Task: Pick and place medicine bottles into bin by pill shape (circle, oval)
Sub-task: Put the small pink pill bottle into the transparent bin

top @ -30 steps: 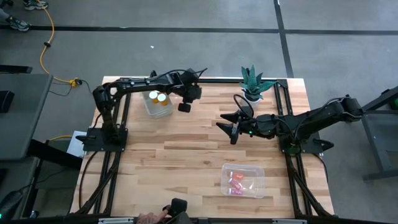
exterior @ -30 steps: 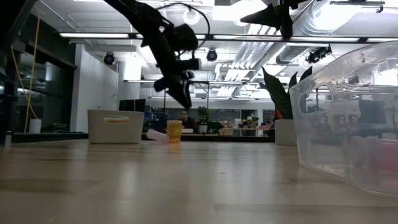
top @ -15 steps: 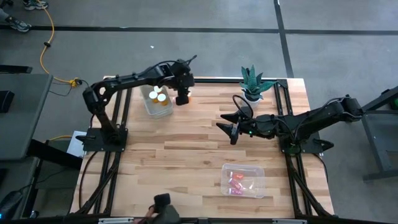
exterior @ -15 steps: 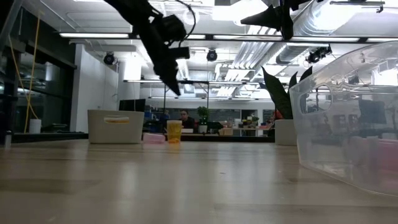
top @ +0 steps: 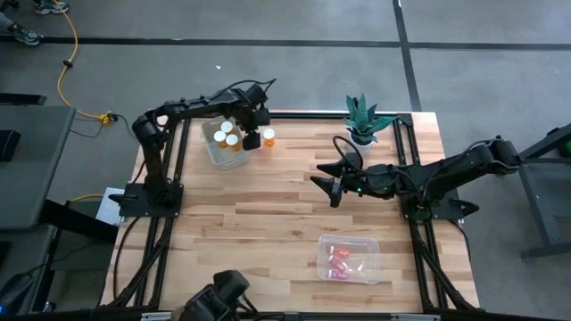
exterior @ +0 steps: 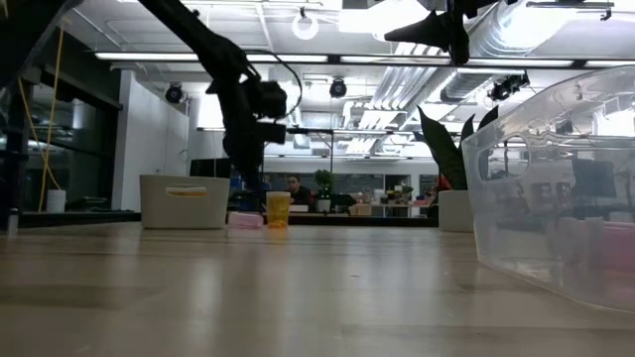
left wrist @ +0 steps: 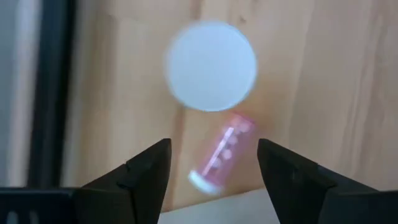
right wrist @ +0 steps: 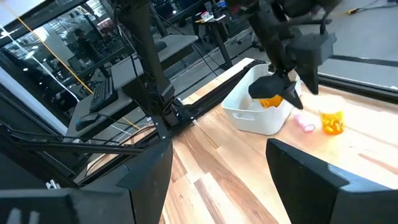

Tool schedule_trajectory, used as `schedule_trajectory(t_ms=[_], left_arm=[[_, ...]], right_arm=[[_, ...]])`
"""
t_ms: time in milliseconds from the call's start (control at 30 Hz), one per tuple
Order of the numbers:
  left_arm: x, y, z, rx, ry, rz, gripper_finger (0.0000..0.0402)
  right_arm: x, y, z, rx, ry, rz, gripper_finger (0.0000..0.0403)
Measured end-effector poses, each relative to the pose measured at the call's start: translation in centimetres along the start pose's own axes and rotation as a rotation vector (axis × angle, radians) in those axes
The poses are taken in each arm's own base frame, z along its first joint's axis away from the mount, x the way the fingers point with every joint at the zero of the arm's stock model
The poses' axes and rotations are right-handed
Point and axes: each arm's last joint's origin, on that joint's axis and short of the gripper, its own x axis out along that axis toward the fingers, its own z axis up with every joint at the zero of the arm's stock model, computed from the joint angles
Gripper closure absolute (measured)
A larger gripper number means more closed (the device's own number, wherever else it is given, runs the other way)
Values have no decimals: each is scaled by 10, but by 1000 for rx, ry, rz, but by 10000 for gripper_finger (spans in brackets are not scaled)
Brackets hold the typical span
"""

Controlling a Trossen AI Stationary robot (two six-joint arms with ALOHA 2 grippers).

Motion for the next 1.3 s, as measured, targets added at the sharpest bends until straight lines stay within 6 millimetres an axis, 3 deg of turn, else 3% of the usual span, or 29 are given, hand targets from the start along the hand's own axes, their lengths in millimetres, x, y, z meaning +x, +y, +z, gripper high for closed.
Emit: schedule_trajectory(t_ms=[567, 900, 1300], left_arm=[[38, -19, 2, 166, 186, -20, 172], [46, -26, 6, 265, 229, 23, 173], [46, -25, 8, 285, 211, 39, 274]], right_arm=[[0, 0, -1, 12, 6, -4, 151], [0, 0, -1, 12, 5, -5, 151], [0, 0, -1, 12, 6, -5, 151]])
